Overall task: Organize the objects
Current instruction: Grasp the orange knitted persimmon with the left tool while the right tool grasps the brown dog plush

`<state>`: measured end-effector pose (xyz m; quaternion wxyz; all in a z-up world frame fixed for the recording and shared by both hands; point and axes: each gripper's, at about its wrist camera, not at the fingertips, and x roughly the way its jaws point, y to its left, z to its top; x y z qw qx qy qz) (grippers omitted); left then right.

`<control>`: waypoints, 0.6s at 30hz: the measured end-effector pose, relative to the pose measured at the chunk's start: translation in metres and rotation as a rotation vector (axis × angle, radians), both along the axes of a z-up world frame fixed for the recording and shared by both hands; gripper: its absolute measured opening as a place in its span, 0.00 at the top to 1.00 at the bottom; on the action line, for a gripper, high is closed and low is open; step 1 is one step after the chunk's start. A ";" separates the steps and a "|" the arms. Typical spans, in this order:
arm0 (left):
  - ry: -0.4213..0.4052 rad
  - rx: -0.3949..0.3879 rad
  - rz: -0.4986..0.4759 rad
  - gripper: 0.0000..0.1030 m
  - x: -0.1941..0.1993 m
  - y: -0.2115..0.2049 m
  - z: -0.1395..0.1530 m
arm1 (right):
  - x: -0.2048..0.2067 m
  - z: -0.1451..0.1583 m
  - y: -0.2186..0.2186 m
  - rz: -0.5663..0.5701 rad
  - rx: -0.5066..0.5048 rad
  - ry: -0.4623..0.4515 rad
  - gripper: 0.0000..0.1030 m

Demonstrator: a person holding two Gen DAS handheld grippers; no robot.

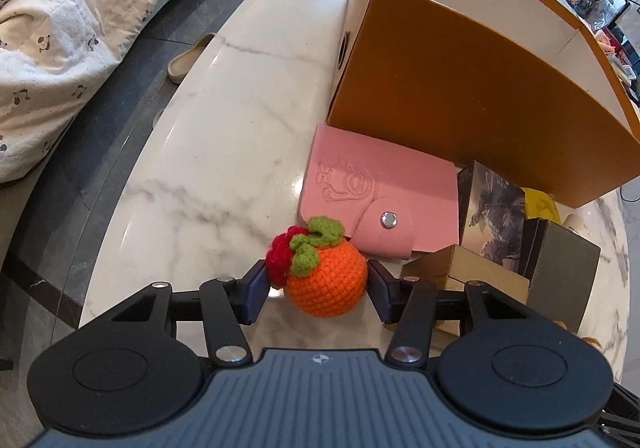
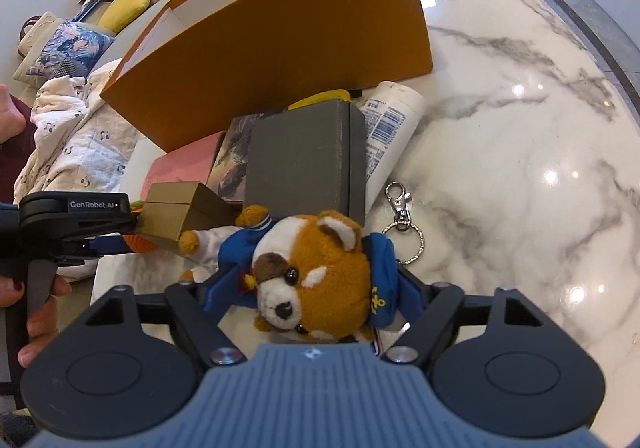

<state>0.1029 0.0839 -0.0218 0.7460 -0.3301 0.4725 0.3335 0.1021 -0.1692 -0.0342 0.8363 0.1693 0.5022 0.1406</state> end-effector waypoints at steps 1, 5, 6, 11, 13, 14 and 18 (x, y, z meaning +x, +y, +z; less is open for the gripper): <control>-0.003 -0.007 0.002 0.41 0.000 0.001 0.000 | 0.000 0.000 -0.001 0.000 0.003 0.001 0.26; -0.009 -0.020 0.006 0.41 -0.002 0.001 0.000 | 0.001 -0.002 -0.004 -0.012 0.026 0.007 0.26; -0.007 -0.018 0.006 0.41 -0.002 -0.001 0.000 | 0.002 -0.003 -0.004 -0.010 0.029 0.011 0.24; 0.000 -0.020 0.000 0.41 -0.001 -0.001 0.000 | 0.002 0.002 -0.008 -0.014 0.064 0.009 0.15; 0.003 -0.022 -0.003 0.41 -0.001 -0.001 0.001 | 0.002 0.009 -0.002 0.062 0.045 -0.020 0.02; 0.005 -0.022 -0.004 0.41 -0.001 -0.001 0.001 | 0.001 0.012 0.005 0.117 0.005 -0.036 0.01; 0.009 -0.019 -0.008 0.41 0.001 -0.002 0.001 | -0.008 0.011 0.034 0.255 -0.218 -0.157 0.01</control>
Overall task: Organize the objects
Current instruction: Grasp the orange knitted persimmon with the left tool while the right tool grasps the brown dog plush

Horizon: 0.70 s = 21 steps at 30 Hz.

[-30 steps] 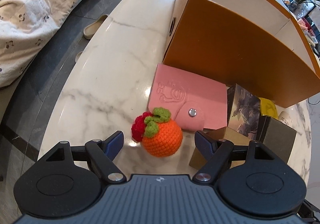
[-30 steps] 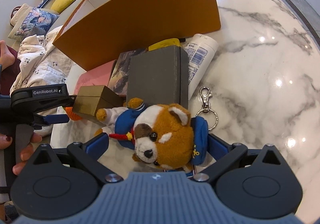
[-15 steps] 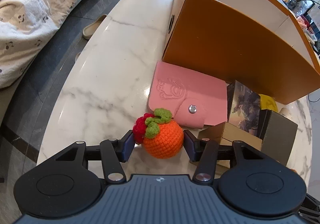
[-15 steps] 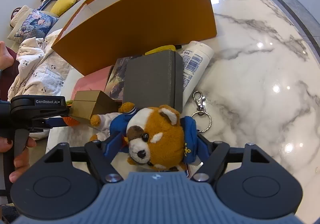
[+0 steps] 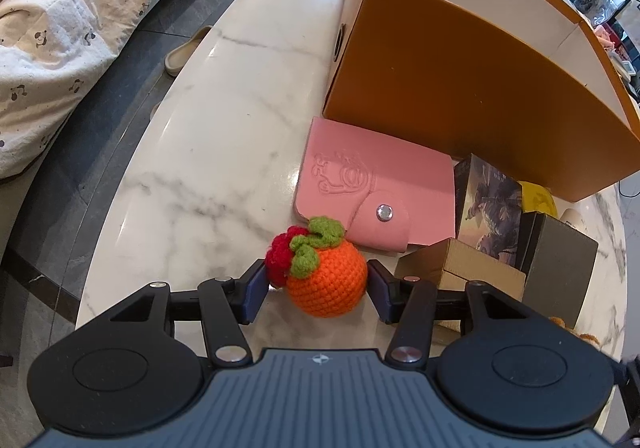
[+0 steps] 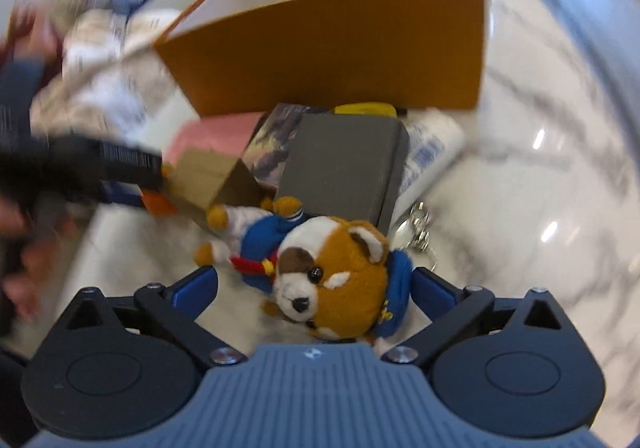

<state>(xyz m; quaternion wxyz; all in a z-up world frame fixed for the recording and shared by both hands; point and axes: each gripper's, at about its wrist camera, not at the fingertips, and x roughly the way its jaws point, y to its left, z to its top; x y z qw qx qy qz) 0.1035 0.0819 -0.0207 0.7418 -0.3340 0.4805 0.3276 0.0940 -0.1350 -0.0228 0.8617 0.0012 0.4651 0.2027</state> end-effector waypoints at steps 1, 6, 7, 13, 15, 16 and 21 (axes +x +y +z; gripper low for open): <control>0.001 0.001 -0.001 0.41 0.000 0.000 0.000 | -0.001 -0.002 0.005 0.031 -0.036 -0.029 0.01; 0.001 -0.003 -0.002 0.40 0.000 0.000 0.000 | -0.002 -0.015 0.022 0.211 -0.162 -0.155 0.01; 0.002 -0.004 -0.003 0.40 0.000 0.001 0.000 | -0.001 -0.018 0.023 0.226 -0.184 -0.143 0.01; 0.000 -0.016 0.002 0.40 -0.001 0.003 0.000 | -0.006 -0.017 0.015 0.265 -0.094 0.105 0.01; 0.000 -0.015 0.004 0.40 -0.002 0.003 0.000 | -0.012 -0.013 0.012 0.269 -0.078 0.086 0.01; 0.003 -0.013 0.003 0.40 -0.002 0.003 -0.001 | -0.012 -0.014 0.012 0.253 -0.096 0.064 0.01; 0.020 0.003 -0.020 0.39 0.000 0.001 -0.001 | -0.002 -0.023 0.022 0.202 -0.152 -0.012 0.01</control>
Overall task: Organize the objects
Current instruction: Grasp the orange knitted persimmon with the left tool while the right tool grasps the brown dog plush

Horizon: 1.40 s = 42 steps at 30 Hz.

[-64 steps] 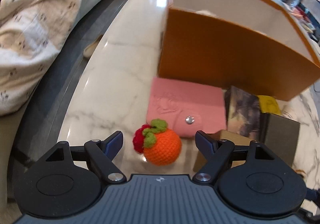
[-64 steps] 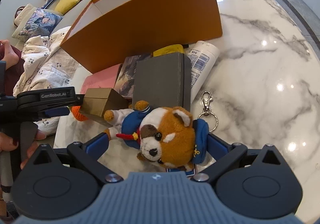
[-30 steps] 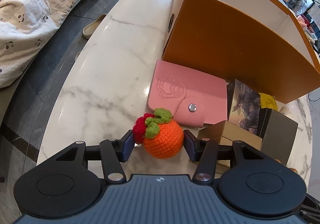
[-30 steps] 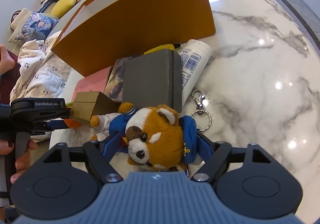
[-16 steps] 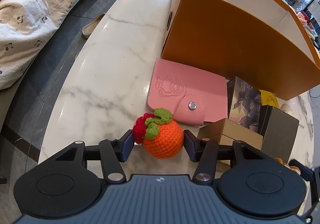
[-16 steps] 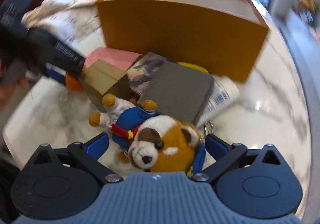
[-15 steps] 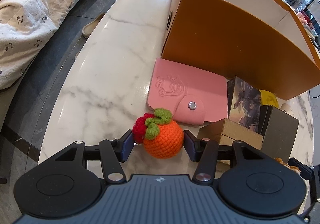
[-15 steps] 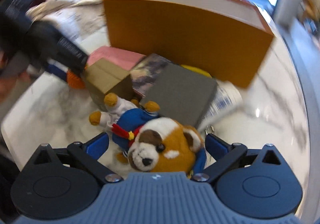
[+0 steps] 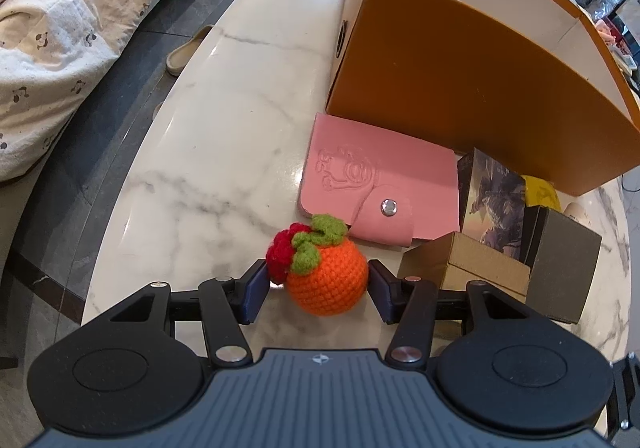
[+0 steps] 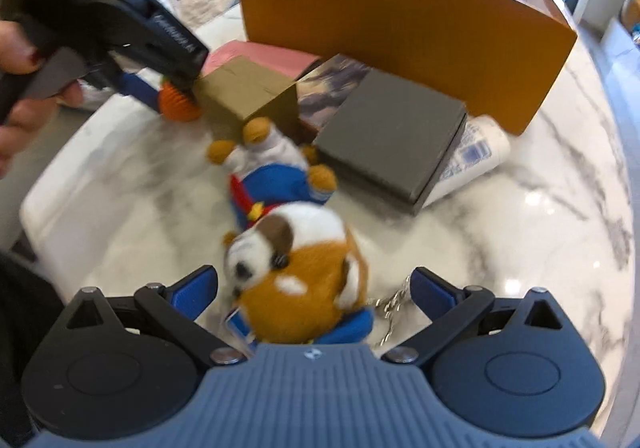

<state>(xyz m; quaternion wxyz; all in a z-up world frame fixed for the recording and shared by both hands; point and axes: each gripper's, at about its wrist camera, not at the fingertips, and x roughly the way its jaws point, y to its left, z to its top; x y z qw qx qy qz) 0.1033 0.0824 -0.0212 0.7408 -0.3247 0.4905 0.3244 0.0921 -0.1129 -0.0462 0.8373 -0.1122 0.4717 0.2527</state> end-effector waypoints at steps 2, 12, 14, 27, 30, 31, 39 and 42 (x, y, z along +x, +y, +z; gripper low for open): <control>0.003 0.003 -0.004 0.39 0.000 0.000 0.000 | 0.004 -0.002 0.005 -0.016 0.010 -0.004 0.01; 0.021 0.016 -0.017 0.34 0.001 0.000 -0.001 | 0.012 -0.017 0.010 -0.035 -0.008 -0.024 0.01; 0.021 0.020 -0.022 0.33 0.001 0.000 -0.001 | 0.010 -0.018 0.008 -0.049 0.008 -0.042 0.01; 0.025 0.035 -0.060 0.37 -0.002 -0.001 -0.001 | 0.005 -0.017 0.028 -0.010 -0.023 -0.064 0.20; 0.019 0.039 -0.065 0.49 -0.004 0.001 0.000 | 0.006 -0.018 0.027 -0.016 -0.021 -0.052 0.20; 0.008 0.032 -0.065 0.53 -0.005 0.002 0.000 | 0.003 -0.016 0.018 -0.017 -0.012 -0.046 0.22; -0.002 0.018 -0.079 0.53 -0.008 0.003 0.003 | 0.002 -0.012 0.018 0.002 -0.004 -0.062 0.38; -0.008 0.036 -0.078 0.53 -0.012 0.003 0.009 | -0.002 -0.010 0.016 -0.003 0.009 -0.064 0.40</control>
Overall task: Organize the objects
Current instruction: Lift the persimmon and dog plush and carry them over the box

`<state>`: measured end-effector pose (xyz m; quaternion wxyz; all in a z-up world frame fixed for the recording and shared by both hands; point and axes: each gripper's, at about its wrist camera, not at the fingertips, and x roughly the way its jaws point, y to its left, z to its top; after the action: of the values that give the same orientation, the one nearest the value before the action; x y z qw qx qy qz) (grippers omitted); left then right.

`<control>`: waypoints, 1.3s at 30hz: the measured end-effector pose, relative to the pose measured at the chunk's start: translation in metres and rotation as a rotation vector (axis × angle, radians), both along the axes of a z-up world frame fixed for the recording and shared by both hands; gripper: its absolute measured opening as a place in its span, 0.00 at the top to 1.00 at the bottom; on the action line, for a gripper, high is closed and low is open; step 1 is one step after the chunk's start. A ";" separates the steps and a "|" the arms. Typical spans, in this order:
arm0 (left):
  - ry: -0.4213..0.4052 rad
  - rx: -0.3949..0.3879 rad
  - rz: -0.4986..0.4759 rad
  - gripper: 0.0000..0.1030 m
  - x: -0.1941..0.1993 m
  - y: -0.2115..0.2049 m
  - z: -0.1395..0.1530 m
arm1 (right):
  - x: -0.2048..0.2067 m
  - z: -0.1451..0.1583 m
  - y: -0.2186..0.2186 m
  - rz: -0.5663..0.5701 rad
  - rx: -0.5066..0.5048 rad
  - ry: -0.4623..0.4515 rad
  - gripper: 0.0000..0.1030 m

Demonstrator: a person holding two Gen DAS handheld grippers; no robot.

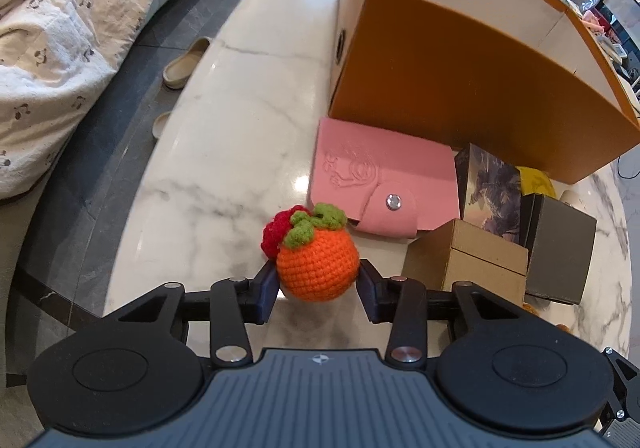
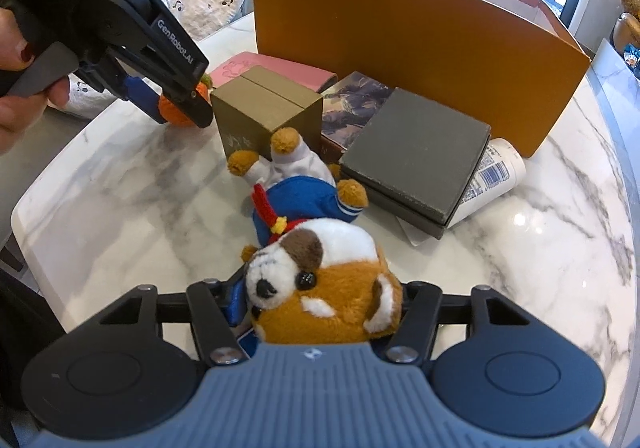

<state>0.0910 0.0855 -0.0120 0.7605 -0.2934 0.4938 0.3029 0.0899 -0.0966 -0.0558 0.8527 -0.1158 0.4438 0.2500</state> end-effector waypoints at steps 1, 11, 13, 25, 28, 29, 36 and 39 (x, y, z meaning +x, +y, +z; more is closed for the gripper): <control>-0.003 0.003 -0.003 0.53 -0.001 0.000 0.002 | -0.005 0.003 0.000 -0.002 0.008 -0.002 0.40; -0.060 0.028 -0.021 0.53 -0.006 -0.003 0.022 | -0.014 0.028 -0.020 -0.020 0.087 -0.011 0.40; -0.081 0.035 -0.031 0.53 -0.006 -0.006 0.029 | -0.017 0.039 -0.029 -0.040 0.103 -0.021 0.40; -0.222 0.166 -0.100 0.53 0.032 -0.017 0.093 | 0.003 0.126 -0.060 -0.151 0.228 -0.191 0.40; -0.257 0.190 -0.090 0.53 0.048 -0.009 0.110 | 0.025 0.149 -0.065 -0.188 0.263 -0.226 0.40; -0.269 0.195 -0.089 0.53 0.054 -0.006 0.115 | 0.035 0.156 -0.065 -0.195 0.270 -0.241 0.40; -0.316 0.268 -0.131 0.53 0.110 0.019 0.128 | 0.107 0.187 -0.060 -0.258 0.327 -0.329 0.40; -0.306 0.275 -0.134 0.53 0.134 0.034 0.113 | 0.142 0.184 -0.060 -0.333 0.368 -0.369 0.40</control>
<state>0.2254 0.1194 0.1010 0.8779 -0.1961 0.3449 0.2682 0.2321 -0.1569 0.1279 0.9547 0.0714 0.2417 0.1580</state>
